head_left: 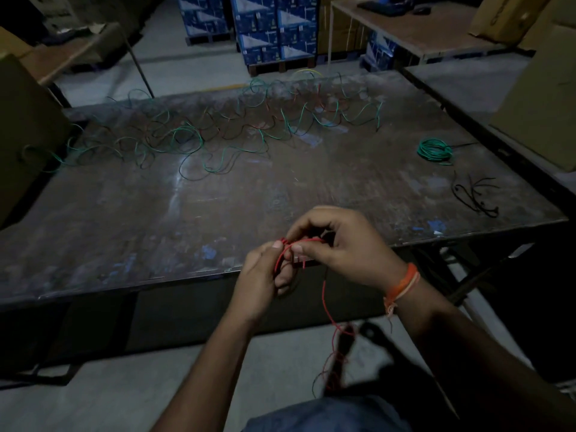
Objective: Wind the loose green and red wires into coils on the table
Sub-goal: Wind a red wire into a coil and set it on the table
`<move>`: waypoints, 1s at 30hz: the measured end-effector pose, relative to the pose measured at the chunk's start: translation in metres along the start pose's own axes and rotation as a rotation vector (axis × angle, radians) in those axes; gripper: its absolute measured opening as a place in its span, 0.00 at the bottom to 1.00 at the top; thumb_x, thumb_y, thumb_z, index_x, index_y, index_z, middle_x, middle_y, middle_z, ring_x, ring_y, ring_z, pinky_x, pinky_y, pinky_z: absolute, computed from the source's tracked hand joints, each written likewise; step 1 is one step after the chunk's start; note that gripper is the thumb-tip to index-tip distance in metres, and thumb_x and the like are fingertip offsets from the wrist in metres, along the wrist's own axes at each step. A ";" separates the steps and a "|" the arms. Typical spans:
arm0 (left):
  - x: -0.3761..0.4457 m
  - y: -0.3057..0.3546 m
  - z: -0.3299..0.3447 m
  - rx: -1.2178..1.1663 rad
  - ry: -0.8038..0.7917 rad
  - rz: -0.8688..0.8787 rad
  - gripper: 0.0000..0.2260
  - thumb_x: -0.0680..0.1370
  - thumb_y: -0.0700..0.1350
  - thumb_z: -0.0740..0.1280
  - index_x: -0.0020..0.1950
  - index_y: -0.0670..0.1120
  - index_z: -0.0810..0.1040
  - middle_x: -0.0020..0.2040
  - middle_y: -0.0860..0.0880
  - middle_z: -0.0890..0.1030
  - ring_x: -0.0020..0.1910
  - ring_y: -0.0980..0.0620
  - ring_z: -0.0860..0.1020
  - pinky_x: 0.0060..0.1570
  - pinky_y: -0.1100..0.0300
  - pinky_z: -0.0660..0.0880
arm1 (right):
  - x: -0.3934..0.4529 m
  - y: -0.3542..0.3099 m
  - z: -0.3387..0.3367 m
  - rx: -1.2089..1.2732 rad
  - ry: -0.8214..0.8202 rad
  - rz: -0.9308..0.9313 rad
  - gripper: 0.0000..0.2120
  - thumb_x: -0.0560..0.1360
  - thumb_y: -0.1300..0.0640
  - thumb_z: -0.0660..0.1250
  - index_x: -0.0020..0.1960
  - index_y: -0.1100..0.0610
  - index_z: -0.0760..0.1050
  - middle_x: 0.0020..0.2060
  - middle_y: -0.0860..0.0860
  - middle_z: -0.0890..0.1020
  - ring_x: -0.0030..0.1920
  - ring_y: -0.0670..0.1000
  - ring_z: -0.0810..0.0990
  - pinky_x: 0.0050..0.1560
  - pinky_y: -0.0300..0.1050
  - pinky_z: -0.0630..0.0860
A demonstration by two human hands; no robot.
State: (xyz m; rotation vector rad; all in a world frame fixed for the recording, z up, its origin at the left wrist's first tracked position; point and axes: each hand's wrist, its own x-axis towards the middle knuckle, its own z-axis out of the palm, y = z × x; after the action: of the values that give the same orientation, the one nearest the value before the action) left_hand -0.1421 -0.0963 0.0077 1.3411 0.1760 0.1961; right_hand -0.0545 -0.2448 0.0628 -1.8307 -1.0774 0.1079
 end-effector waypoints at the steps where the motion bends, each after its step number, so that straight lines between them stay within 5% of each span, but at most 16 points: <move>1: -0.001 0.002 0.000 -0.041 0.005 -0.023 0.14 0.84 0.45 0.54 0.40 0.42 0.69 0.24 0.48 0.61 0.21 0.55 0.56 0.23 0.66 0.56 | 0.000 0.003 0.002 0.051 0.018 0.039 0.06 0.73 0.63 0.74 0.48 0.55 0.84 0.43 0.48 0.84 0.46 0.47 0.83 0.49 0.45 0.79; 8: -0.006 0.010 -0.001 -0.324 -0.061 -0.191 0.10 0.79 0.48 0.58 0.41 0.44 0.71 0.24 0.53 0.59 0.20 0.57 0.55 0.25 0.63 0.48 | -0.009 0.020 0.015 0.339 0.091 0.172 0.05 0.74 0.66 0.74 0.46 0.58 0.82 0.38 0.47 0.83 0.40 0.44 0.81 0.43 0.41 0.77; 15: -0.002 0.011 -0.012 -0.751 -0.096 -0.260 0.14 0.82 0.46 0.54 0.39 0.45 0.73 0.22 0.56 0.61 0.20 0.58 0.52 0.22 0.64 0.51 | -0.029 0.040 0.010 0.243 -0.014 0.200 0.04 0.76 0.61 0.74 0.49 0.54 0.81 0.42 0.48 0.81 0.44 0.46 0.80 0.46 0.44 0.77; 18: -0.001 0.013 -0.011 -0.740 -0.075 -0.260 0.15 0.82 0.46 0.54 0.39 0.45 0.73 0.22 0.56 0.60 0.19 0.58 0.53 0.23 0.63 0.50 | -0.031 0.039 0.015 0.134 0.094 0.141 0.04 0.76 0.59 0.73 0.47 0.51 0.80 0.46 0.51 0.77 0.49 0.50 0.79 0.50 0.46 0.78; 24: -0.004 0.014 -0.002 -0.374 -0.053 -0.209 0.10 0.79 0.47 0.57 0.41 0.44 0.72 0.24 0.54 0.57 0.20 0.58 0.55 0.23 0.63 0.51 | -0.026 0.031 0.019 0.245 0.178 0.165 0.04 0.82 0.56 0.63 0.49 0.51 0.73 0.38 0.48 0.77 0.39 0.47 0.76 0.41 0.47 0.75; 30: -0.008 0.012 -0.002 -0.551 -0.156 -0.301 0.17 0.83 0.51 0.52 0.42 0.43 0.72 0.23 0.55 0.60 0.19 0.59 0.57 0.22 0.63 0.53 | -0.020 0.037 0.019 0.228 0.211 0.214 0.04 0.79 0.59 0.67 0.46 0.54 0.76 0.35 0.47 0.72 0.35 0.45 0.69 0.37 0.41 0.68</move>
State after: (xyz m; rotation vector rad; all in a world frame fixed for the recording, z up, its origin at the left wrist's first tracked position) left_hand -0.1508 -0.0938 0.0194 0.7649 0.1745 -0.1114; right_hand -0.0533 -0.2509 0.0171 -1.7023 -0.6918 0.1539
